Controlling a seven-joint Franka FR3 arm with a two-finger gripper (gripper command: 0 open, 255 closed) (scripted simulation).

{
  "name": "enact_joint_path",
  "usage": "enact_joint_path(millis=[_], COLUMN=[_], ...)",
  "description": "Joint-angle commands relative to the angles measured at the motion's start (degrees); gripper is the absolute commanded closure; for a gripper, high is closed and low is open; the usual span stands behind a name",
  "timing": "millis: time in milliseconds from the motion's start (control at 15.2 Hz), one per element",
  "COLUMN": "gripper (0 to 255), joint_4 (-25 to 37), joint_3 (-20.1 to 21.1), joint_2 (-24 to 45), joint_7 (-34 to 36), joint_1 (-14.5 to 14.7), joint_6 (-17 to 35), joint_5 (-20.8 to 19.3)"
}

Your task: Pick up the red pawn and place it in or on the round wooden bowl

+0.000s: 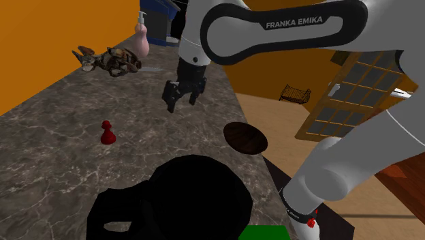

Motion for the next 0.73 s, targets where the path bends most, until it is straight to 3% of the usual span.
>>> enact_joint_path(millis=[0, 396, 660], gripper=[0, 0, 0], joint_4=[2.4, 11.2, 18.8], joint_3=[2.1, 7.0, 8.5], joint_2=[4.1, 16.8, 26.1], joint_7=[3.2, 13.7, 20.9], joint_1=[-0.1, 0.8, 3.1], joint_6=[2.0, 5.8, 6.5], joint_5=[-1.3, -8.4, -15.0])
